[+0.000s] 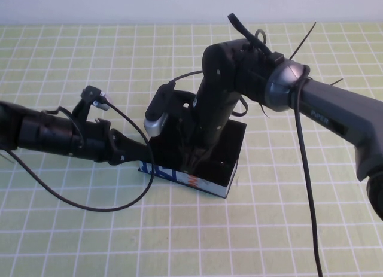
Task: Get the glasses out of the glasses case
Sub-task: Pick up the glasses from the glasses case
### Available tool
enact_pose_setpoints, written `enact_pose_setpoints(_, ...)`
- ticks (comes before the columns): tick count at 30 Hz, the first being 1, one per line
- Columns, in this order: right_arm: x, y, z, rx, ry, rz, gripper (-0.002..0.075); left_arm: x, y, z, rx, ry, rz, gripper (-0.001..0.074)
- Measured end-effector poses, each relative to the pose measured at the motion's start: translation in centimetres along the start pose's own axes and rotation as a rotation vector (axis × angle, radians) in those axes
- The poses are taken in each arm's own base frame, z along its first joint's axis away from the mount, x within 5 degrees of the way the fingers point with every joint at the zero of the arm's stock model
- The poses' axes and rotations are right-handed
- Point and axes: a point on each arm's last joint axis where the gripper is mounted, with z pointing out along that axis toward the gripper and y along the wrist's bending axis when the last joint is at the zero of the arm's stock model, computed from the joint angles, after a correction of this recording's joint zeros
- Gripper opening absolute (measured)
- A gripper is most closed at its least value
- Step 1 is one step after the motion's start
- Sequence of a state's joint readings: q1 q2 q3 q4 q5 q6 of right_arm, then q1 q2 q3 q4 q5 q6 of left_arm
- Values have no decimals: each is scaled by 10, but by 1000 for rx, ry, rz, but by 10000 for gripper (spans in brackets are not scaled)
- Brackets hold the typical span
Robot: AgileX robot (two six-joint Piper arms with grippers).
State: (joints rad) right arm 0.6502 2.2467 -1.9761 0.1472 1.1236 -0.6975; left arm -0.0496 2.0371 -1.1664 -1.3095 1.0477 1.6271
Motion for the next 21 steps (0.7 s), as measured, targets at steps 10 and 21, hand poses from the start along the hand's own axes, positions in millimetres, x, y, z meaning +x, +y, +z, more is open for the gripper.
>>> enact_pose_setpoints(10,-7,7,-51,26,-30,41,9,-40,-40,-39,-83,-65,157,-4)
enact_pose_setpoints(21,-4,21,-133,117,-146,230,9,-69,-89,-76,-129,-137,256,-4)
